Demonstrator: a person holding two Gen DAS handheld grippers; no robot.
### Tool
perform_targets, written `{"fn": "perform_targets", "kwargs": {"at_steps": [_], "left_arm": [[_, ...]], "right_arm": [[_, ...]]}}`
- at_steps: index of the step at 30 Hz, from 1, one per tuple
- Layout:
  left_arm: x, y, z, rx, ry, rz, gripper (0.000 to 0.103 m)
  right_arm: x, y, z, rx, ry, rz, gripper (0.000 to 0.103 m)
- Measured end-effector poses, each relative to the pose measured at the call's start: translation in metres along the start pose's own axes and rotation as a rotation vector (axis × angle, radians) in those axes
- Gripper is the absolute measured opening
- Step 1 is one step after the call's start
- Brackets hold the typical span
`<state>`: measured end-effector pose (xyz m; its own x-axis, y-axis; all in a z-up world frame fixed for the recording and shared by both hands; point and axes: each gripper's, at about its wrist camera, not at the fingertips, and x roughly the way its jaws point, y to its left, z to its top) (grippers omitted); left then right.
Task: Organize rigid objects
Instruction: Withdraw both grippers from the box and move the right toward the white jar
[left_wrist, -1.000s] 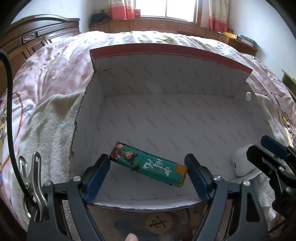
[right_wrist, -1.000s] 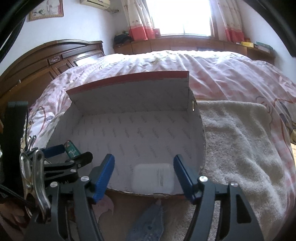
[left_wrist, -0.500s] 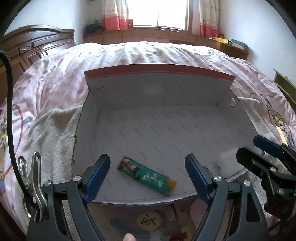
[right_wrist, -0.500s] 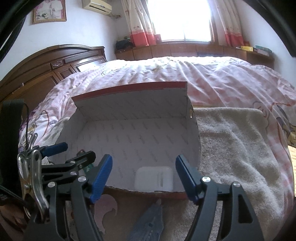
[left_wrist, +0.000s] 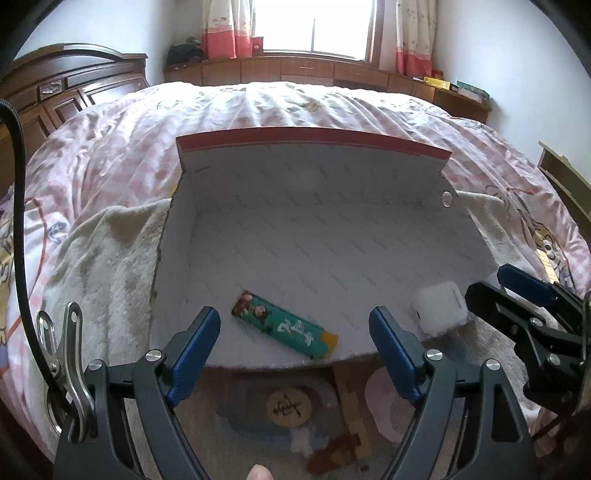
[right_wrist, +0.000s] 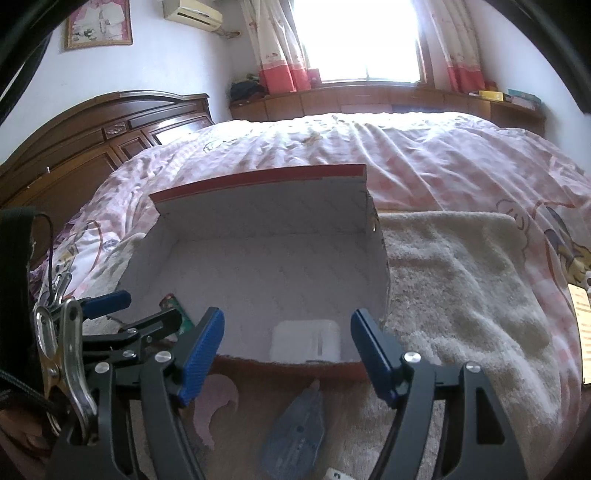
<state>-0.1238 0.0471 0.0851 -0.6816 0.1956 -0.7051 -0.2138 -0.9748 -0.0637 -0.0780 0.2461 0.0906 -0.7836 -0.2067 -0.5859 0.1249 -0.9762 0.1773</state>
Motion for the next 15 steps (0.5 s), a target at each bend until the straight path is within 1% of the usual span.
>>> {"fn": "perform_targets", "kwargs": {"at_steps": [7, 15], "left_arm": [[-0.021, 0.000, -0.018, -0.010, 0.004, -0.001, 0.085], [-0.040, 0.001, -0.042, -0.019, 0.016, -0.020, 0.084]], "right_arm": [[-0.022, 0.006, -0.013, -0.010, 0.006, 0.012, 0.075], [-0.048, 0.009, -0.041, -0.011, 0.025, 0.012, 0.075]]}}
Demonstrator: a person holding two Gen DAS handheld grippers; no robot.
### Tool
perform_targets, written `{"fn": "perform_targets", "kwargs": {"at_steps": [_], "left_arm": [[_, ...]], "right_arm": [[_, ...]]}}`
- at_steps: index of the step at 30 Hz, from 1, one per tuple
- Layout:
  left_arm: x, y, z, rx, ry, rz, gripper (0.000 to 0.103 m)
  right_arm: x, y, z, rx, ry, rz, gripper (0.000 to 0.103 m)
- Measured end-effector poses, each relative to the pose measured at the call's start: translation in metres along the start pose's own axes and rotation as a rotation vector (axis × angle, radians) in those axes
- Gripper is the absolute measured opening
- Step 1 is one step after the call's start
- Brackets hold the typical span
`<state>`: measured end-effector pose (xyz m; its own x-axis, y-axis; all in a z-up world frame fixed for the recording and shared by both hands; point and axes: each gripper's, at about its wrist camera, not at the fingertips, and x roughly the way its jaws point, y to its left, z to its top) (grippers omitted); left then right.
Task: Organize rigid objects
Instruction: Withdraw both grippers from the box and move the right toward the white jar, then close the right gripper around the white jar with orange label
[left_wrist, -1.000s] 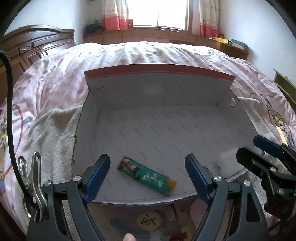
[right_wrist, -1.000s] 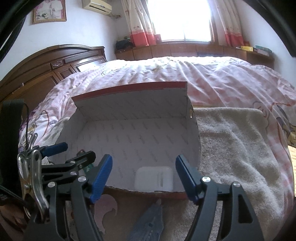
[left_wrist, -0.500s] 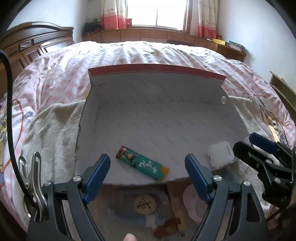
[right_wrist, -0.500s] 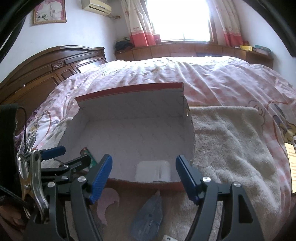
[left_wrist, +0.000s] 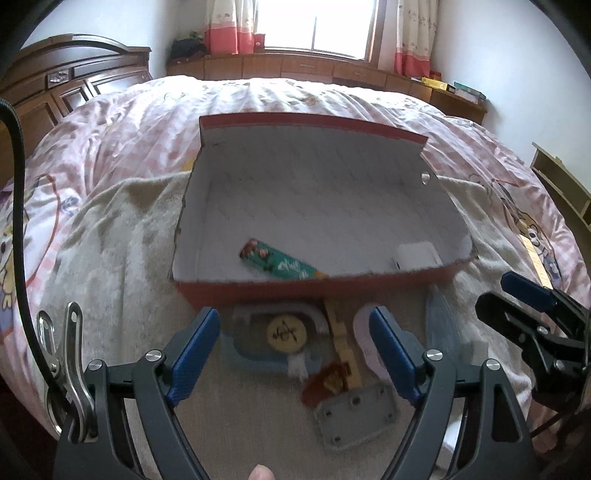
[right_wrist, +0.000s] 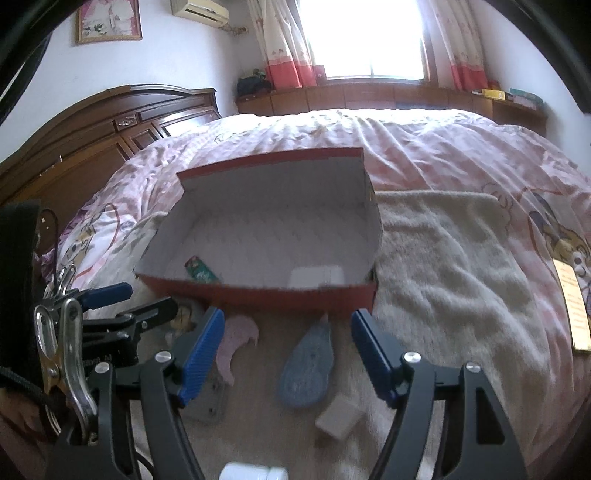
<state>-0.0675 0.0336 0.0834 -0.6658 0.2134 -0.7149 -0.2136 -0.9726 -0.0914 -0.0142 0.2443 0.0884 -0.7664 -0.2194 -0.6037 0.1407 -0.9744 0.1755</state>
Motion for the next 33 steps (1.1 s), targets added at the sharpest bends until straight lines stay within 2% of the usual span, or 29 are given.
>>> {"fn": "perform_targets", "kwargs": {"at_steps": [17, 33], "left_arm": [[-0.018, 0.006, -0.049, -0.037, 0.042, -0.003, 0.085], [-0.014, 0.007, -0.073, -0.050, 0.085, -0.001, 0.084]], "right_arm": [[-0.022, 0.011, -0.063, -0.005, 0.098, -0.003, 0.075], [-0.008, 0.022, -0.101, -0.045, 0.194, -0.029, 0.075]]}}
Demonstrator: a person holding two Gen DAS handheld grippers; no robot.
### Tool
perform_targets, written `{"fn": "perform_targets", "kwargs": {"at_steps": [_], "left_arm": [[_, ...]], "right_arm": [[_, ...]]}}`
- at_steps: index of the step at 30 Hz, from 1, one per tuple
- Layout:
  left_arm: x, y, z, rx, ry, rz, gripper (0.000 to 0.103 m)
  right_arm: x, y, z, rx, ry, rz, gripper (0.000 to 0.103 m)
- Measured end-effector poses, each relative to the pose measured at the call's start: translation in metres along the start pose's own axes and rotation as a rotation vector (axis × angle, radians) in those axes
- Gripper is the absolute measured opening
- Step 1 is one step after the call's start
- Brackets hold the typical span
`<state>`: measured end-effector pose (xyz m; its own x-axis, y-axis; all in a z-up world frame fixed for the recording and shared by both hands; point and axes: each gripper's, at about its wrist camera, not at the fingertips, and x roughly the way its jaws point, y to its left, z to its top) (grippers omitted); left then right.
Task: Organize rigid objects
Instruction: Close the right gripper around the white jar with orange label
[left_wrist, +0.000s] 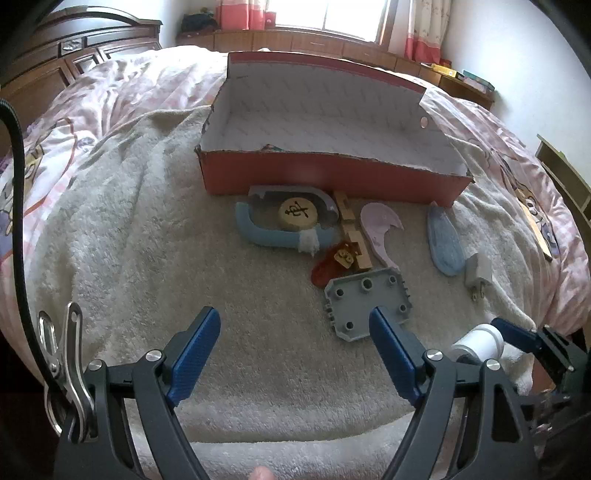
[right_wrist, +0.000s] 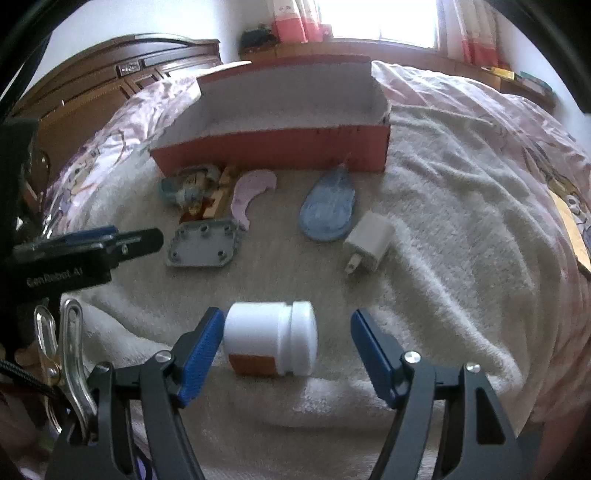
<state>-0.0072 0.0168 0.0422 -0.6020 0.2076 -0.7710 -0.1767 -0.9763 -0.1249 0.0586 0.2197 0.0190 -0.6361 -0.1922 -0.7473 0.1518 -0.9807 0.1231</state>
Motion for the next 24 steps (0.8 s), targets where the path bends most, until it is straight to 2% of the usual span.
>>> {"fn": "perform_targets", "kwargs": {"at_steps": [5, 13, 19, 24], "left_arm": [[0.003, 0.000, -0.001, -0.003, 0.008, -0.008, 0.084], [0.004, -0.003, -0.003, -0.001, 0.015, -0.015, 0.085], [0.004, -0.008, -0.004, 0.006, 0.019, -0.023, 0.084], [0.004, -0.013, -0.003, 0.000, 0.020, -0.050, 0.084]], "right_arm": [[0.007, 0.003, -0.006, -0.011, 0.020, 0.001, 0.073], [0.008, 0.002, -0.010, -0.014, 0.004, 0.001, 0.049], [0.004, -0.001, -0.009, 0.001, -0.015, 0.007, 0.049], [-0.002, -0.015, -0.007, 0.035, -0.039, -0.027, 0.049]]}}
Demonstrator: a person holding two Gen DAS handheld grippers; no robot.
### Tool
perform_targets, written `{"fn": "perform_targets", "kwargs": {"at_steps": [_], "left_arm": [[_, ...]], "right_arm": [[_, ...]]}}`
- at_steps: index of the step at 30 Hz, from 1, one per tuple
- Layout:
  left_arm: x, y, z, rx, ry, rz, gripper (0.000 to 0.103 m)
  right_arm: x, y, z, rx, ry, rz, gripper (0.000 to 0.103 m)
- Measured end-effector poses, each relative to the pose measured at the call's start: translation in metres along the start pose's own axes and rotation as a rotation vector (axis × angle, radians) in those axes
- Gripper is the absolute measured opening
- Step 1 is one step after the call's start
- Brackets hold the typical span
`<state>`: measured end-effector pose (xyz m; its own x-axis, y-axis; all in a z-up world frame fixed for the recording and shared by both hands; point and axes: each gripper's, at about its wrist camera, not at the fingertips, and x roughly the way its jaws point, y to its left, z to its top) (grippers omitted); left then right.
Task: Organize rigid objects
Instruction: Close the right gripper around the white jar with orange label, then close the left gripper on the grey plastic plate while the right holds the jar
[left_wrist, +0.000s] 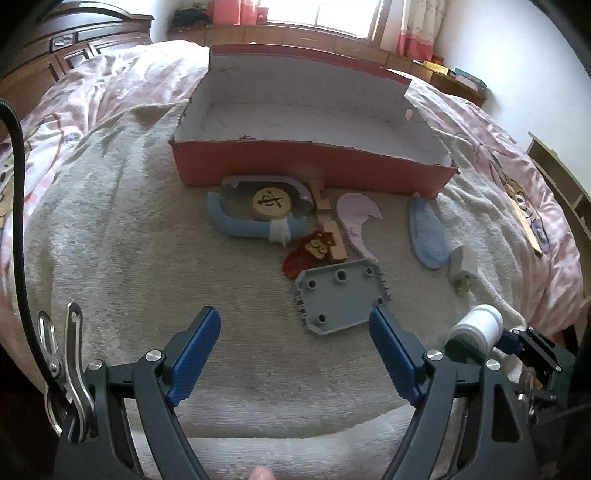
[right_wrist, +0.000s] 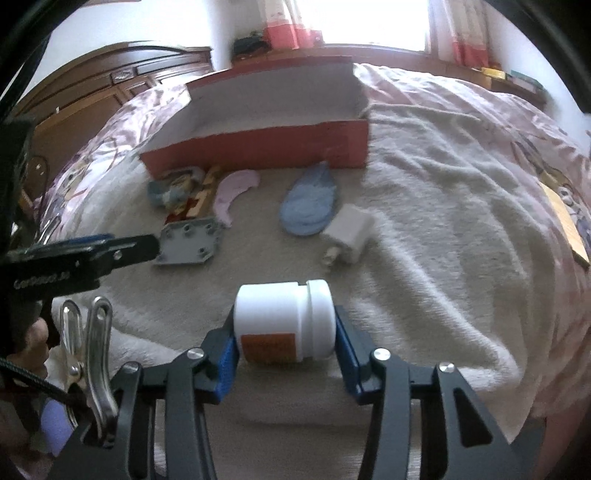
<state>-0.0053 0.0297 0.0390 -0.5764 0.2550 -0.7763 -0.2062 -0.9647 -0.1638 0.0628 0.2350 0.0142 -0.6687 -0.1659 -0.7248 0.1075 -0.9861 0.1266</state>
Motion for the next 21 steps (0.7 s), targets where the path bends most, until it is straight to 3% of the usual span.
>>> {"fn": "perform_targets", "kwargs": {"at_steps": [13, 21], "left_arm": [[0.022, -0.030, 0.006, 0.000, 0.049, -0.044, 0.084], [0.035, -0.039, 0.009, 0.009, 0.054, 0.005, 0.084]], "right_arm": [[0.006, -0.017, -0.004, 0.019, -0.005, -0.016, 0.049], [0.005, -0.020, -0.007, 0.024, -0.013, -0.001, 0.049]]}}
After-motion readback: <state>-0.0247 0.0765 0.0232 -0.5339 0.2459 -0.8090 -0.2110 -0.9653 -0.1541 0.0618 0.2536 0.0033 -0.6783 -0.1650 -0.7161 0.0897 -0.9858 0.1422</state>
